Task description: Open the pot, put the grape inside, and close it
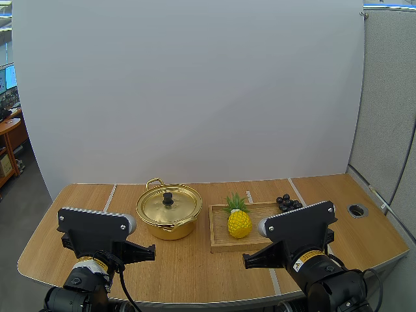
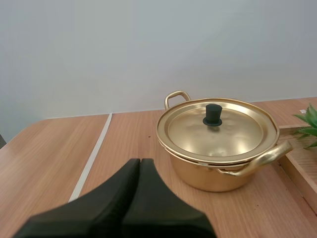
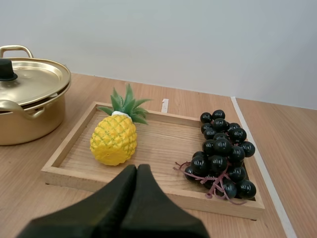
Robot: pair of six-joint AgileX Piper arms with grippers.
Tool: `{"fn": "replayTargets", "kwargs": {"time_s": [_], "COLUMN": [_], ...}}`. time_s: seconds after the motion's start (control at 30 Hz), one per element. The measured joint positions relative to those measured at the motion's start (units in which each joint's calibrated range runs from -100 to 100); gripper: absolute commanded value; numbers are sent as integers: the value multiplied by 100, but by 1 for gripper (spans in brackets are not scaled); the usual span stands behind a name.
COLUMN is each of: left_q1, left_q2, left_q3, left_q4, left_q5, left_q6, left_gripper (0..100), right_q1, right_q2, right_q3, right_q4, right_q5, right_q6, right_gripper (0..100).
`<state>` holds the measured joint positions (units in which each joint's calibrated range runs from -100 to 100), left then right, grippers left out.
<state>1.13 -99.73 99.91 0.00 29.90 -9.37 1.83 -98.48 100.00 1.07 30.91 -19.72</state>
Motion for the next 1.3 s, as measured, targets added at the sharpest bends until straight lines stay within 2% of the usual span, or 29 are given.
{"fn": "replayTargets", "kwargs": {"time_s": [0.9,1.1,1.3], "left_q1": [0,0,8], "left_q2": [0,0,-12], "left_q3": [-146,-946,-1767], "left_q4": [0,0,43], "left_q5": [267,334,334], "left_q6": [0,0,0], "left_gripper": [0,0,0], "right_q1": [0,0,0], "right_q2": [0,0,-15], "right_q3": [-19,-973,-2097], "right_q4": [25,367,440], "right_q5": [-284,-26,468], "right_q6": [68,162,172], "right_gripper": [0,0,0]}}
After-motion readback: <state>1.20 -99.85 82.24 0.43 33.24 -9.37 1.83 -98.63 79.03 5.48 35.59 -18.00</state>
